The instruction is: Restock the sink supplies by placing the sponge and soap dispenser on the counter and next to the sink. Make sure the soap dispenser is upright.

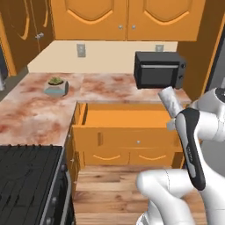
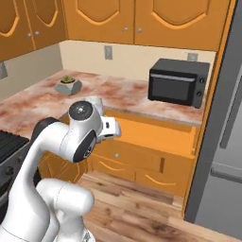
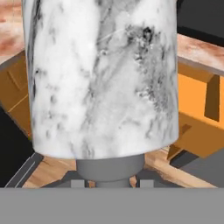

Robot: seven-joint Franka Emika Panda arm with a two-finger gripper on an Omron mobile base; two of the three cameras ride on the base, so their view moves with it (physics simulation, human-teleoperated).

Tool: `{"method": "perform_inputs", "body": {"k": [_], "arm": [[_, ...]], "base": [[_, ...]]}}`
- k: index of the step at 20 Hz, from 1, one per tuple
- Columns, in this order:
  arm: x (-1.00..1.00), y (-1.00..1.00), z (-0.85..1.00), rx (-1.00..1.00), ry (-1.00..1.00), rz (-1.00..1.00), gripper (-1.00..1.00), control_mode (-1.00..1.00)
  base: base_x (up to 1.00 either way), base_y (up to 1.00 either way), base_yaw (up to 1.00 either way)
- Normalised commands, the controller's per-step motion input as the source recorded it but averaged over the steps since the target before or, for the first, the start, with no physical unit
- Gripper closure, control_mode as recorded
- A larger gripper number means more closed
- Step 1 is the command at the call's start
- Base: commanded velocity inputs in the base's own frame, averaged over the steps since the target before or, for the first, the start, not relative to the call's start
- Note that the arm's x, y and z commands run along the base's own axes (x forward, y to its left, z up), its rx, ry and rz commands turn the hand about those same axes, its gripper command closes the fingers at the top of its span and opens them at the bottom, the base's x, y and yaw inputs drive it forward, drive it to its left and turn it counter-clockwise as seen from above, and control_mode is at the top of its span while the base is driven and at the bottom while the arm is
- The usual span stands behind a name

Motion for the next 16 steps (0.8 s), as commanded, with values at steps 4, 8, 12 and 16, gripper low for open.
{"method": "perform_inputs", "body": {"k": [4, 8, 12, 16], "arm": [[0.00, 0.00, 0.00, 0.00, 0.00, 0.00, 1.00, 1.00], [0.00, 0.00, 0.00, 0.00, 0.00, 0.00, 1.00, 1.00], [0.00, 0.00, 0.00, 0.00, 0.00, 0.00, 1.00, 1.00], [0.00, 0.00, 0.00, 0.00, 0.00, 0.00, 1.00, 1.00]], "base": [[-0.30, -0.16, 0.52], [-0.28, -0.23, 0.60], [-0.28, -0.35, 0.64], [-0.37, -0.41, 0.68]]}}
